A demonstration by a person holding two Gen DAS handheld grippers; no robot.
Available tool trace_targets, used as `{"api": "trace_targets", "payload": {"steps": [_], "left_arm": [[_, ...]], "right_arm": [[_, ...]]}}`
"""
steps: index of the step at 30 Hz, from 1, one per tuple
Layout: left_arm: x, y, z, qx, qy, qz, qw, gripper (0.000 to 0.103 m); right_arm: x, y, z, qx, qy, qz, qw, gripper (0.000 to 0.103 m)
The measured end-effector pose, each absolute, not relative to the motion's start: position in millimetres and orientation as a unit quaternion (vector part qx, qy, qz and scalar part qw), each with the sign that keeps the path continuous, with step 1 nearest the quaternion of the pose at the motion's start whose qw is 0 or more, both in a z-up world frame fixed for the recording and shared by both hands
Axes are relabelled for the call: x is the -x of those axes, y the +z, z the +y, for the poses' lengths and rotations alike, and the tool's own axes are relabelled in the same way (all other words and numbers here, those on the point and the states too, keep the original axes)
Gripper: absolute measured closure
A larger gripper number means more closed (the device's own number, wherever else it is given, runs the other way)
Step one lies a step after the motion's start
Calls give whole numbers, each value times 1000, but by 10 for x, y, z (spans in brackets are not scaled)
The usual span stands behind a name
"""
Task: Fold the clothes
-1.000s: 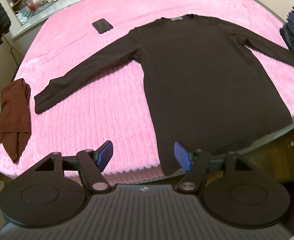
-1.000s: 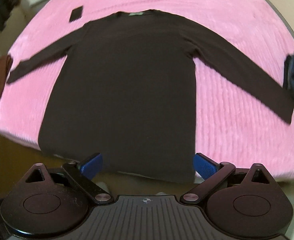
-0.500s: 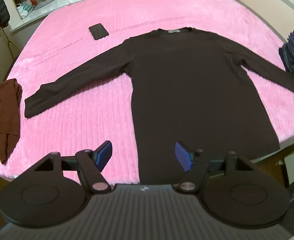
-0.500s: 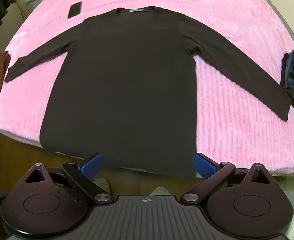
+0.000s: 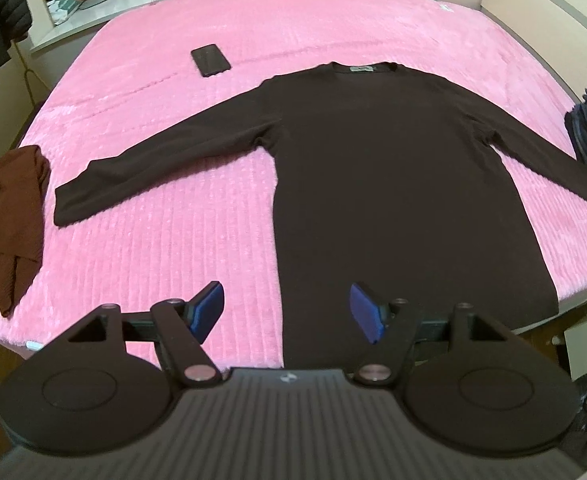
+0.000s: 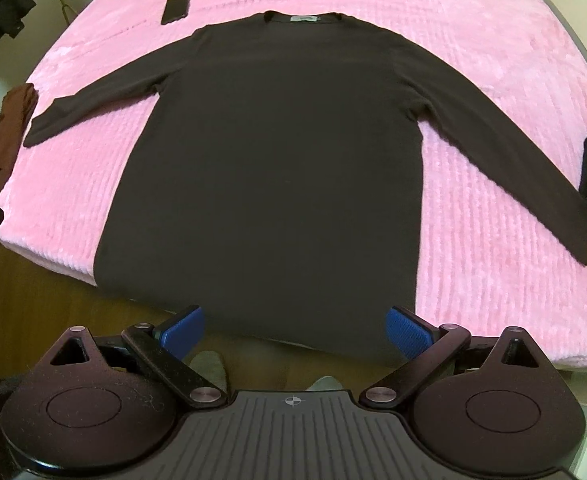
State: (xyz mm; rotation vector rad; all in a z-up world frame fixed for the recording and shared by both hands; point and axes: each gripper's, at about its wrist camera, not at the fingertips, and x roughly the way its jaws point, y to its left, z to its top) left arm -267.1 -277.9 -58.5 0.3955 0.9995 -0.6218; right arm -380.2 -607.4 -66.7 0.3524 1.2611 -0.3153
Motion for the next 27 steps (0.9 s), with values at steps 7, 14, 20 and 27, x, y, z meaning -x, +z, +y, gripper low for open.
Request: {"api": "trace_targets", "payload": {"steps": [7,14,20,27], "left_arm": [[2658,-578,-2669,-177,-282,470,817,37],[2663,-580,-2539,-175,-273,470,821,37],[2577,-528,-2427,-173,-272,463,825,37],[2439,-522,-2329,-181,-266,456,830,37]], "right_arm": [[3754,-656,-6008,-162,-144,578,787,3],[3725,-620,-5960,-174,-156,561,794,3],[3688,-566,-5931,-181,-171,540,804,3],[3565,-493,-5925,-183,-167,513,822,3]]}}
